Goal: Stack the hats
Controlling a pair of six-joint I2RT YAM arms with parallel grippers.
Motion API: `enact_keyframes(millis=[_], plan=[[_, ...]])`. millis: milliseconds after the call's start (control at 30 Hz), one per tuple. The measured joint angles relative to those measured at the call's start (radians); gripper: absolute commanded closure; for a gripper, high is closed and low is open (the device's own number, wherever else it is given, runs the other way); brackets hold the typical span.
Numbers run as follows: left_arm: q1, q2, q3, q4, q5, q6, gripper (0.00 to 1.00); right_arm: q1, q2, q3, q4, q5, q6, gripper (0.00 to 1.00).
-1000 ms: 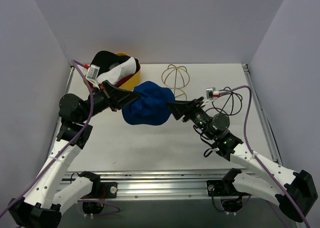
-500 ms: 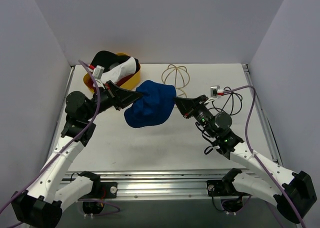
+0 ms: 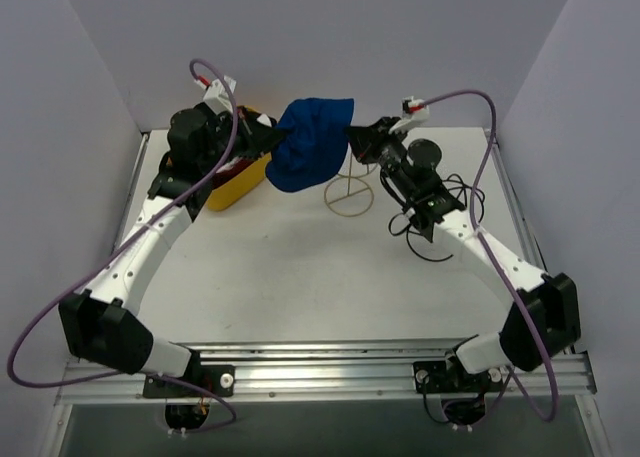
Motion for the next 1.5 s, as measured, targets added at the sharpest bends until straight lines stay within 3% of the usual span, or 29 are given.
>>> enact_keyframes(millis=[333, 600, 833, 933, 1067, 1100, 1233, 1367, 1500], plan=[[0.017, 0.256, 0.254, -0.034, -0.066, 0.094, 0.98, -0.125, 0.328, 0.230, -0.025, -0.153, 0.002, 1.00], [0.021, 0.405, 0.334, 0.002, -0.015, 0.096, 0.98, -0.236, 0.352, 0.244, -0.014, -0.266, 0.089, 1.00], [0.013, 0.494, 0.339, 0.082, 0.082, 0.053, 0.92, -0.351, 0.337, 0.151, 0.012, -0.360, 0.159, 1.00], [0.000, 0.499, 0.339, 0.083, 0.106, 0.056, 0.84, -0.357, 0.321, 0.103, -0.016, -0.364, 0.155, 1.00], [-0.019, 0.499, 0.339, 0.102, 0.123, 0.059, 0.67, -0.360, 0.312, 0.083, -0.060, -0.362, 0.139, 1.00], [-0.023, 0.499, 0.339, 0.105, 0.125, 0.058, 0.58, -0.363, 0.306, 0.074, -0.064, -0.362, 0.139, 1.00], [-0.029, 0.499, 0.339, 0.105, 0.131, 0.058, 0.39, -0.383, 0.290, 0.060, -0.094, -0.364, 0.128, 1.00], [-0.033, 0.499, 0.339, 0.101, 0.129, 0.063, 0.29, -0.407, 0.290, 0.060, -0.106, -0.377, 0.121, 1.00], [-0.040, 0.489, 0.323, 0.087, 0.090, 0.084, 0.27, -0.433, 0.290, 0.060, -0.120, -0.387, 0.118, 1.00]])
